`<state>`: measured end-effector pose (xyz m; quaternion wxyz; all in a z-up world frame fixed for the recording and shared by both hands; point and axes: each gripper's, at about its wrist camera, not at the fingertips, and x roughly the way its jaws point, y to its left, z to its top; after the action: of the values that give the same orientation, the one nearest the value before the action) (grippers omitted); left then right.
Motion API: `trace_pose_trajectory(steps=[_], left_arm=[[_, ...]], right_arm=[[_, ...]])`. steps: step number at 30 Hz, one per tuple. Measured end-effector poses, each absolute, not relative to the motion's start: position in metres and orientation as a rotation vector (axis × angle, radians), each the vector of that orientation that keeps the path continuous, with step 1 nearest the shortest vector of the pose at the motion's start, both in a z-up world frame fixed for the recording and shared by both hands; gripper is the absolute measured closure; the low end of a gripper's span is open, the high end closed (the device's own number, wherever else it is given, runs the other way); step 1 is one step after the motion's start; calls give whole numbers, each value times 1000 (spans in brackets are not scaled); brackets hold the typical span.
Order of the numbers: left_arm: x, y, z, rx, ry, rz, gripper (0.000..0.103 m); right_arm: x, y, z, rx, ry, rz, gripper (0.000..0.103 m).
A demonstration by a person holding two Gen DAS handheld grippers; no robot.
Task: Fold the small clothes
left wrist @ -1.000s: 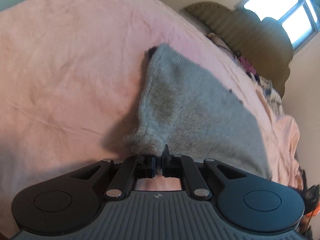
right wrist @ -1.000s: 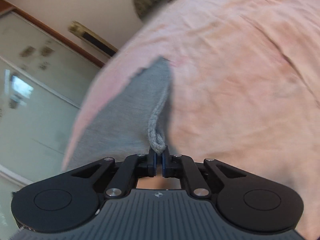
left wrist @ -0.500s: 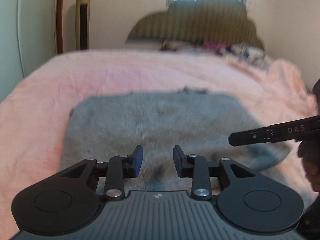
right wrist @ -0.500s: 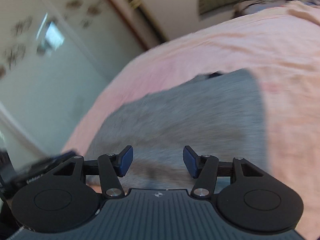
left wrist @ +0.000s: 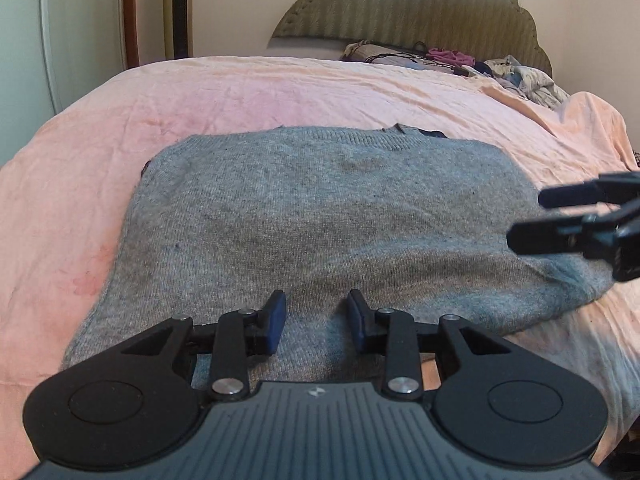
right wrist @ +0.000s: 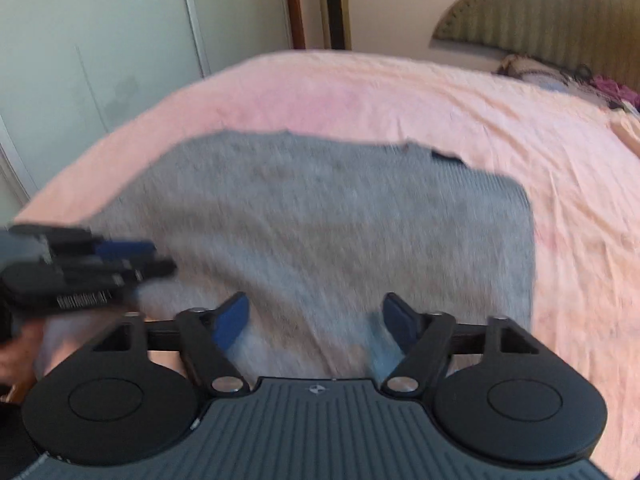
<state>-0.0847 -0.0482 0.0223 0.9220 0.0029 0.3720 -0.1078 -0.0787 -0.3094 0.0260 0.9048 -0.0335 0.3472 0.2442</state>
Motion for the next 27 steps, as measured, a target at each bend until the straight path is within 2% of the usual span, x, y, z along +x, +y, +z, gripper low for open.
trace_pose_trajectory(steps=[2, 7, 8, 9, 10, 16, 21, 22, 23, 24, 27], left_arm=[[-86, -44, 24, -8, 769, -218, 71], [-100, -15, 46, -124, 700, -157, 67], [-105, -2, 50, -177, 669, -122, 51], [-111, 13, 54, -235, 641, -68, 30], [-117, 29, 54, -302, 625, -9, 23], [-132, 89, 20, -771, 752, 66, 22], [-124, 79, 5, -937, 740, -51, 23], [-119, 78, 2, -949, 737, -43, 26], [-115, 75, 2, -938, 738, -11, 49], [-109, 72, 2, -907, 761, 27, 100], [-98, 59, 4, -805, 805, 68, 98]], right_arm=[[-74, -301, 34, -71, 691, 526, 5], [-62, -281, 44, -113, 692, 568, 5], [-61, -278, 46, -122, 690, 574, 5], [-61, -275, 48, -130, 688, 579, 5], [-59, -273, 51, -134, 687, 582, 5], [-45, -265, 57, -80, 708, 619, 3], [-39, -247, 55, -81, 731, 655, 1], [-37, -245, 55, -77, 738, 663, 1], [-34, -241, 54, -67, 748, 671, 1], [-30, -237, 55, -57, 761, 678, 1], [-13, -225, 59, -19, 799, 716, 1]])
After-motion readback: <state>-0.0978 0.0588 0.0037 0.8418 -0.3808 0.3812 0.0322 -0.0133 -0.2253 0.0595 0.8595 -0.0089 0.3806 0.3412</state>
